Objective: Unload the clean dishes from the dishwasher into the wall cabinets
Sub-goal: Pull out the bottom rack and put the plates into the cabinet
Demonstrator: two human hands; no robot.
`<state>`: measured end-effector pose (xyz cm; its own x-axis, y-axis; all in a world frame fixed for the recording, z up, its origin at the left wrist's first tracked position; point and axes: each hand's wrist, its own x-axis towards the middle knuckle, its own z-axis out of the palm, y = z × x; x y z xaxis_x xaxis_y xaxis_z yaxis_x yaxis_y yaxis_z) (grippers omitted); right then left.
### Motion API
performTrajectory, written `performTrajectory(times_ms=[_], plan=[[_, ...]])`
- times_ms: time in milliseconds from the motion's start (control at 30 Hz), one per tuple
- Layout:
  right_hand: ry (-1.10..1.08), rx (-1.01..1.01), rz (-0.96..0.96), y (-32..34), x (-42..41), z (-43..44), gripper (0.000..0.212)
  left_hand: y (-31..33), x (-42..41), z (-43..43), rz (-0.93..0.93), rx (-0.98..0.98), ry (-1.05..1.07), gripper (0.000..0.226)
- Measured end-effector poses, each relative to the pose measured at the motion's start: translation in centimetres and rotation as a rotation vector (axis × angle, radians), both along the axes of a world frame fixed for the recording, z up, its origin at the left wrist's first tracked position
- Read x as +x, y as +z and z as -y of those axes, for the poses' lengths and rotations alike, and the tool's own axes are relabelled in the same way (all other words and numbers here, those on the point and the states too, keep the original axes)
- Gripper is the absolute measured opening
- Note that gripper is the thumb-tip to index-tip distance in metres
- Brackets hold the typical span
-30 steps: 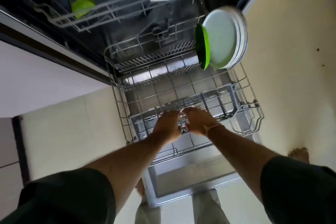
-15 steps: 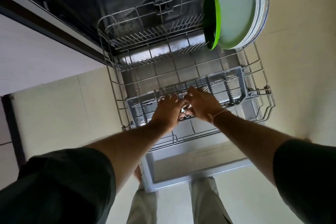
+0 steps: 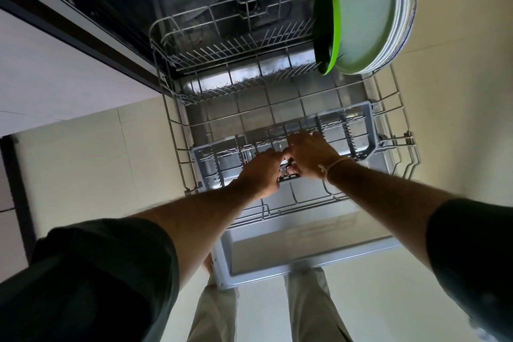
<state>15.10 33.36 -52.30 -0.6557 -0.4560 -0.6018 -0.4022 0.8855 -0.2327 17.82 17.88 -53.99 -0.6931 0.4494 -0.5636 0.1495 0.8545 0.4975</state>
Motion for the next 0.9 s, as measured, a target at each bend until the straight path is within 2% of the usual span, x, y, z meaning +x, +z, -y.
performTrajectory(times_ms=[133, 333, 500, 567, 700, 900], plan=[[-0.046, 0.029, 0.022, 0.1, 0.6, 0.5, 0.037, -0.1, 0.1, -0.1, 0.040, -0.040, 0.042, 0.041], [-0.011, 0.037, -0.044, 1.3, 0.0, 0.6, 0.039, 1.2, -0.2, 0.1, 0.026, -0.054, 0.033, 0.055], [0.043, 0.018, 0.006, 5.7, -2.6, 0.9, 0.036, 4.5, -1.8, 1.0, 0.020, 0.012, 0.120, 0.056], [0.057, 0.012, -0.003, 8.3, -3.5, 1.4, 0.034, 6.9, -2.7, 1.6, 0.023, 0.036, 0.145, 0.050], [0.030, -0.038, 0.035, 14.8, -4.8, 2.7, 0.025, 13.3, -4.4, 3.9, -0.016, 0.063, 0.166, 0.021], [-0.081, -0.140, 0.134, 28.5, -6.0, 6.0, 0.007, 26.5, -6.0, 8.4, -0.108, 0.138, 0.056, 0.004]])
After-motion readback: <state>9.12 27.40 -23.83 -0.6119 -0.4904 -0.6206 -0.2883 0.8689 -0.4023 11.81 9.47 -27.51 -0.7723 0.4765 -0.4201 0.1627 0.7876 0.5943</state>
